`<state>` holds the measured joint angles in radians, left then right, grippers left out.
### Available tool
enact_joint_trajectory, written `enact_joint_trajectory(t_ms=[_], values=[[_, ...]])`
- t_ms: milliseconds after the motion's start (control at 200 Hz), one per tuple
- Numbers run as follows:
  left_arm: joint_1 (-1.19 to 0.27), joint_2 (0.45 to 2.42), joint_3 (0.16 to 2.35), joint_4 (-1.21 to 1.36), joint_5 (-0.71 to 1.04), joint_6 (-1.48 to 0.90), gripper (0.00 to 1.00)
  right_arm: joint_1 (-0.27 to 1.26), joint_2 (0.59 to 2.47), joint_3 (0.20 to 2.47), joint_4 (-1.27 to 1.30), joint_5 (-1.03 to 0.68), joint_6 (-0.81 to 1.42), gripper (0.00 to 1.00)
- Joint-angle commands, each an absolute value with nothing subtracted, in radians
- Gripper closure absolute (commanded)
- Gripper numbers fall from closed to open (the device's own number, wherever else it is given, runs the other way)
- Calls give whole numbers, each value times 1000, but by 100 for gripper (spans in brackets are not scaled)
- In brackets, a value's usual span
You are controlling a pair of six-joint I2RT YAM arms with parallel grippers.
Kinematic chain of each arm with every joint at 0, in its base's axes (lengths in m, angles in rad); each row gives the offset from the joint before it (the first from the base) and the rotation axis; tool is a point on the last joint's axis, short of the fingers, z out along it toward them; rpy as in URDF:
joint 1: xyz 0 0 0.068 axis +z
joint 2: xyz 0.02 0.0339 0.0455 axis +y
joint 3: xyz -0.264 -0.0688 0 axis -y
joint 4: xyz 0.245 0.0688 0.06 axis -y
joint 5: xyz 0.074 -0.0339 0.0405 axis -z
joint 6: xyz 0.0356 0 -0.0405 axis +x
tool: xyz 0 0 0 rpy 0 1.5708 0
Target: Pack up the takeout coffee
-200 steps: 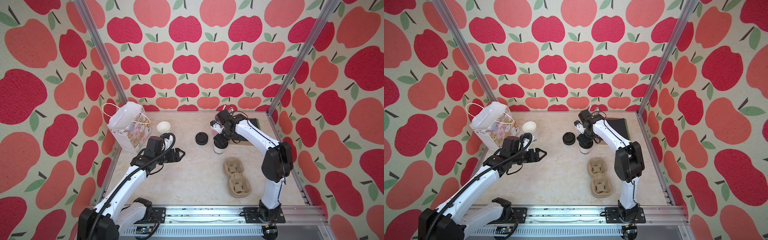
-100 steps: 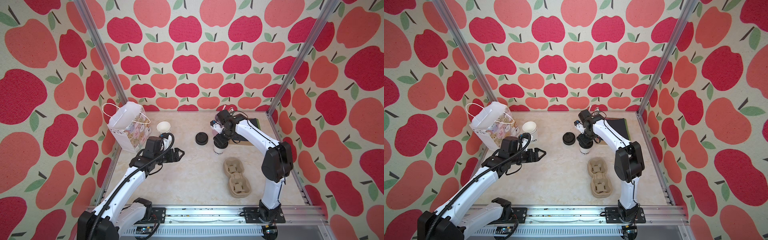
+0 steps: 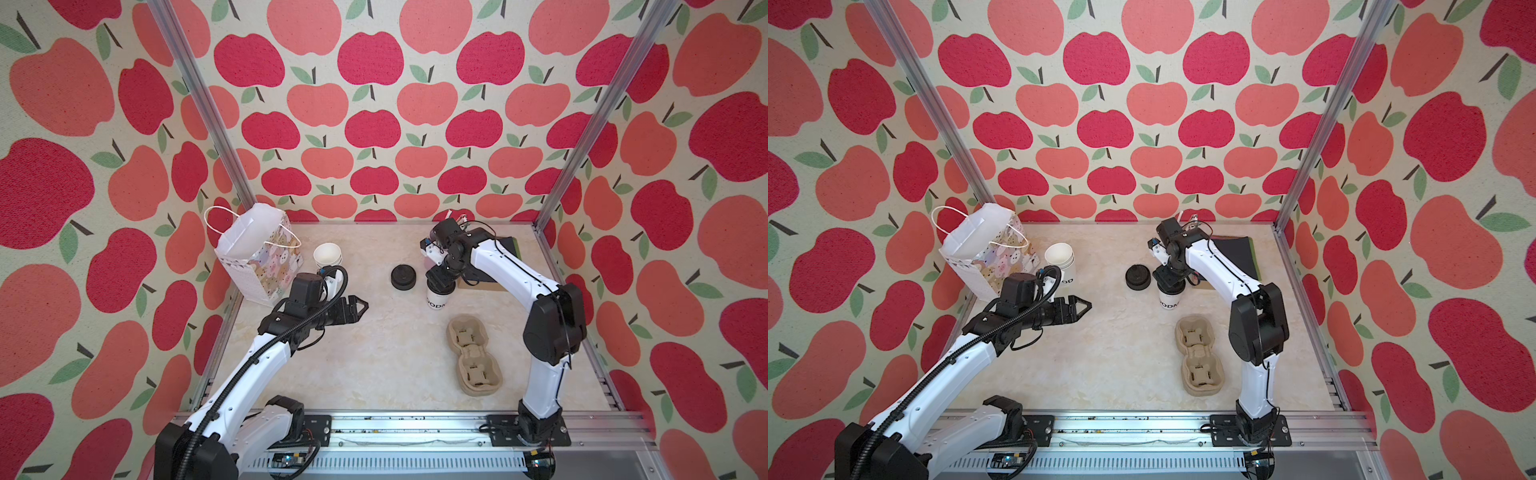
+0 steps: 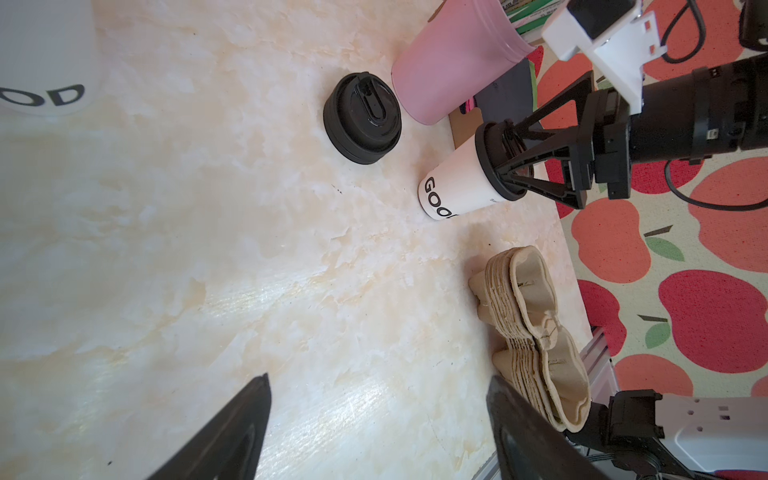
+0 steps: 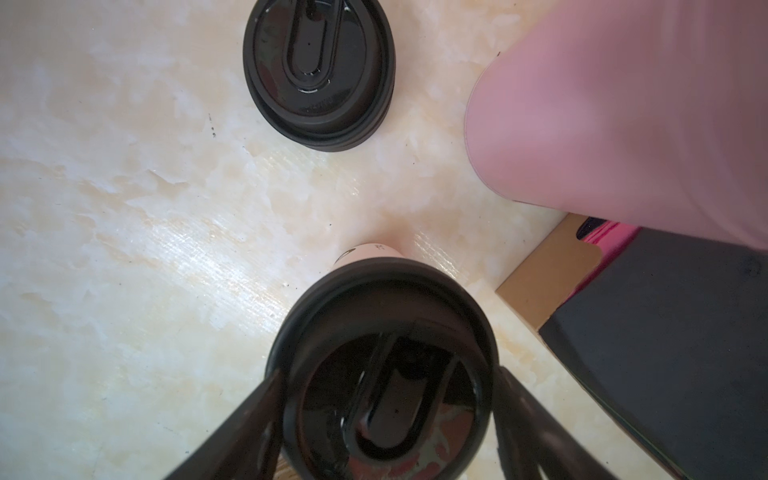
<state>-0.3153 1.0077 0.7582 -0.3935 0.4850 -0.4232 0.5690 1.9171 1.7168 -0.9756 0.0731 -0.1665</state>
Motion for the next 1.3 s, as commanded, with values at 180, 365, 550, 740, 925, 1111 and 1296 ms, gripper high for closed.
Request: enact_joint_trajectory(t_ms=[180, 365, 550, 740, 925, 1111, 1296], values=[[-309, 988, 772, -406, 471, -404, 15, 582, 1875, 1692, -957, 65, -137, 25], [-308, 986, 773, -405, 474, -404, 15, 587, 1851, 1662, -940, 42, -117, 23], [-308, 979, 767, -400, 474, -403, 15, 592, 1825, 1642, -928, 37, -106, 21], [-308, 973, 758, -387, 479, -409, 15, 604, 1810, 1638, -914, 38, -98, 20], [-308, 962, 779, -405, 470, -397, 15, 621, 1796, 1660, -914, 48, -99, 16], [-295, 994, 977, -581, 388, -261, 11, 630, 1733, 1672, -896, 34, -94, 7], [-285, 1083, 1306, -836, 212, -71, 8, 651, 1632, 1622, -817, 29, -75, 1]])
